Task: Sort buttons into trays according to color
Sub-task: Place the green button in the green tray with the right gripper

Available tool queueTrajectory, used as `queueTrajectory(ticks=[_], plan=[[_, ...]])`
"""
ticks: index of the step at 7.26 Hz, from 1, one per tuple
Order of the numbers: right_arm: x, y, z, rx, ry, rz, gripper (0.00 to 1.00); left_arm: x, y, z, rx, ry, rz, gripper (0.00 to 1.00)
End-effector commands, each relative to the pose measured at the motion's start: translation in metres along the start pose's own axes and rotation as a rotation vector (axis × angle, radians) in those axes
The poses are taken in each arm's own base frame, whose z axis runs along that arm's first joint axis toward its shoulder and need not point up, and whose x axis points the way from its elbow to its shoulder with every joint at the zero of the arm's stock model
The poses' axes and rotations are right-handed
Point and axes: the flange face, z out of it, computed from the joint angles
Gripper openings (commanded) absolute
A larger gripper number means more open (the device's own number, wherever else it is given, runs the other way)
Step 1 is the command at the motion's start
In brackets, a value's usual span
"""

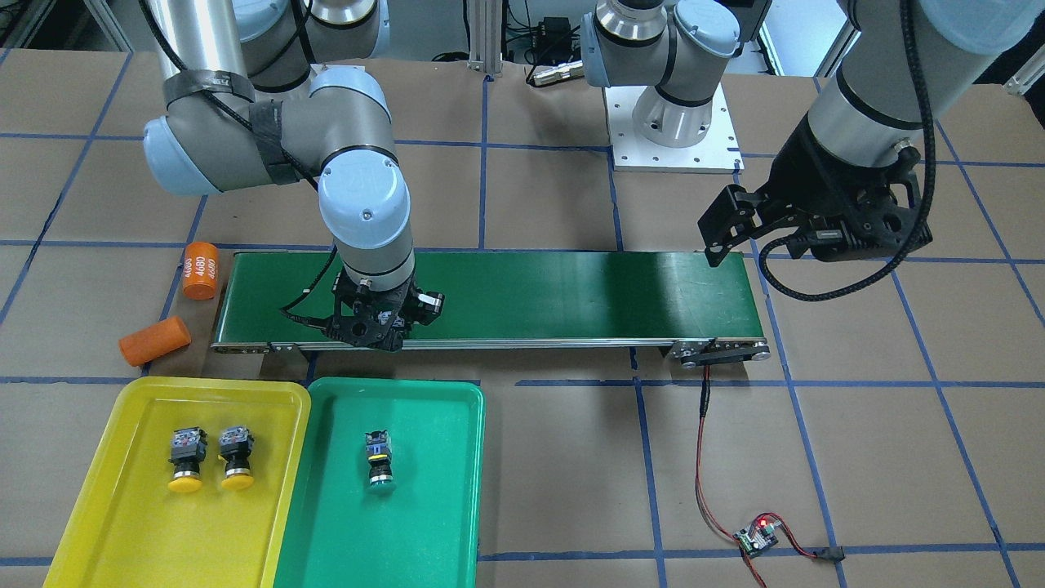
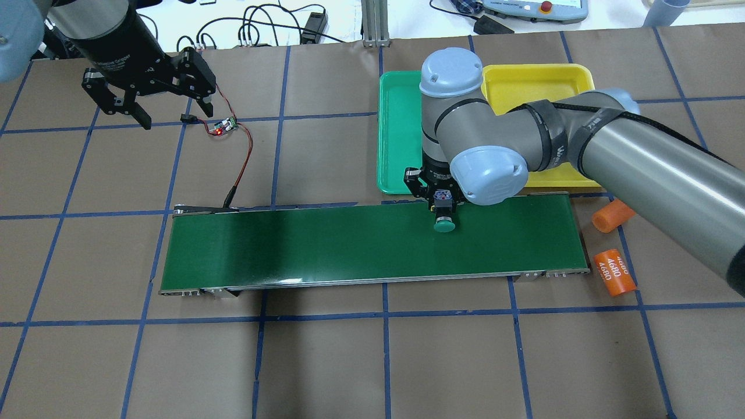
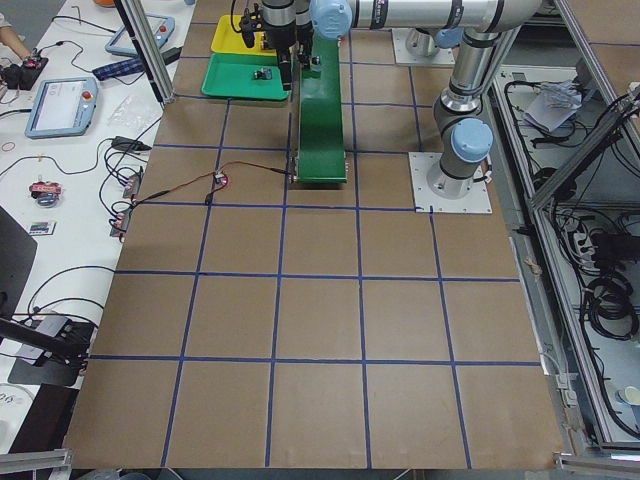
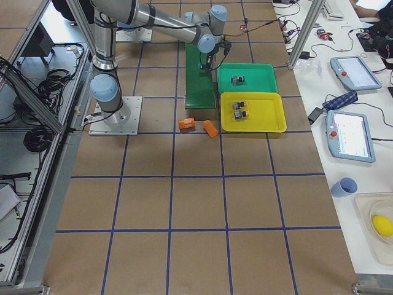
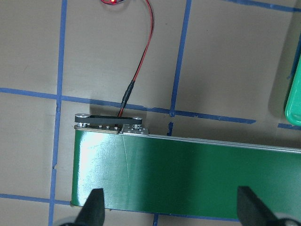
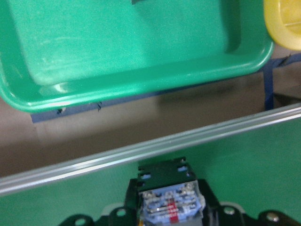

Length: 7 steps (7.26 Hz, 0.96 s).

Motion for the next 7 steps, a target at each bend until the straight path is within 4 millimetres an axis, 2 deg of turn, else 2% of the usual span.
queueTrajectory(ticks=[1, 2, 3, 4, 5, 6, 7], plan=[[0.030, -0.050, -0.042, 0.051, -0.034, 0.036, 0.00, 0.000, 0.006, -0.007, 0.010, -0.003, 0.003, 1.00], [0.045, -0.082, -0.037, 0.096, -0.043, -0.040, 0.00, 0.003, 0.008, -0.008, 0.010, -0.004, 0.007, 1.00], [0.050, -0.117, -0.027, 0.160, -0.069, -0.048, 0.00, 0.003, 0.004, 0.007, -0.018, -0.003, 0.005, 1.00], [0.042, -0.141, -0.013, 0.188, -0.078, -0.053, 0.00, 0.003, 0.003, -0.002, 0.002, -0.003, 0.005, 1.00], [0.037, -0.155, -0.001, 0.219, -0.081, -0.060, 0.02, 0.004, 0.009, -0.009, 0.011, -0.001, 0.009, 1.00], [0.034, -0.163, 0.012, 0.246, -0.092, -0.067, 0.28, 0.005, 0.010, -0.011, 0.017, 0.002, 0.011, 1.00], [0.033, -0.164, 0.017, 0.241, -0.089, -0.067, 0.66, 0.006, 0.008, -0.007, 0.009, 0.002, 0.010, 1.00]])
